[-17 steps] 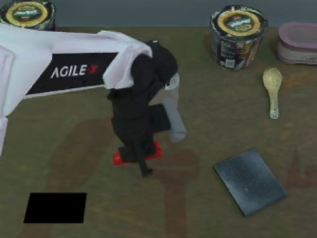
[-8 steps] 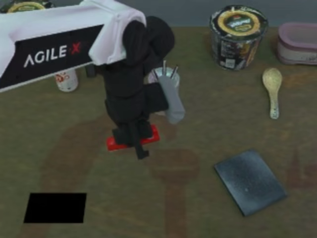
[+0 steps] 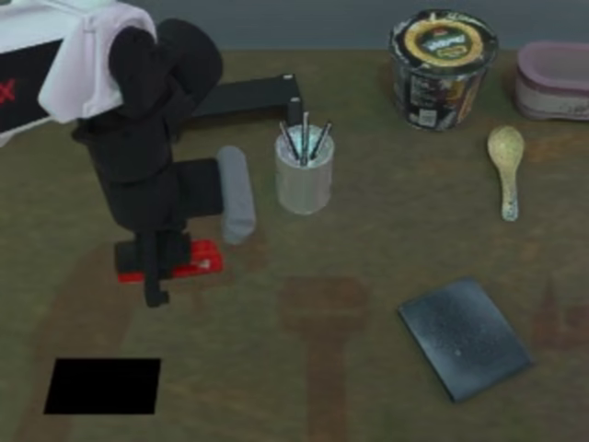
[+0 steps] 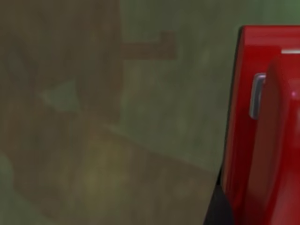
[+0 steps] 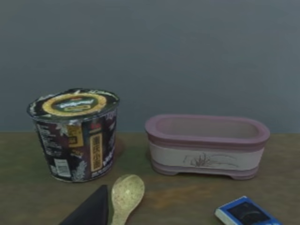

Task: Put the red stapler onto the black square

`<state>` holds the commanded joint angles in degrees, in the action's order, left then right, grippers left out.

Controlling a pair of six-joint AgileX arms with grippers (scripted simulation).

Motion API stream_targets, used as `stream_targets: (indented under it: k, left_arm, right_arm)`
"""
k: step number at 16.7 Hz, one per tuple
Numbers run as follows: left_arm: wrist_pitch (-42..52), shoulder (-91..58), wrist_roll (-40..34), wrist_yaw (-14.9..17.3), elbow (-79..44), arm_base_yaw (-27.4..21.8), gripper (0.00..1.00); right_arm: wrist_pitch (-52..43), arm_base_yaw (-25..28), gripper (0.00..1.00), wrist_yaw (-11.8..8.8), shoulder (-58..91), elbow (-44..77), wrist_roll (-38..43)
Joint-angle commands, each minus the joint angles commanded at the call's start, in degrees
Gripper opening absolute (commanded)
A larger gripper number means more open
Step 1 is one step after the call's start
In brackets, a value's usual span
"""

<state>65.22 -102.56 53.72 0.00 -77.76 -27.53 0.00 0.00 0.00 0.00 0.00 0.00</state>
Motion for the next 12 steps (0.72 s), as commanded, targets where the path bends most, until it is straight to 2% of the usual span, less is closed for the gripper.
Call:
stream_targets:
  k: [7,12]
  left_arm:
    - [0.8,16.7,19.0,0.1,16.1,11.0,0.00]
    - [0.8,18.4,20.7,0.1,17.8,12.3,0.00]
  right_arm:
    - [0.0,0.0,1.00,0.0,0.0,0.0,0.0]
    - [0.0,0.0,1.00,0.0,0.0,0.0,0.0]
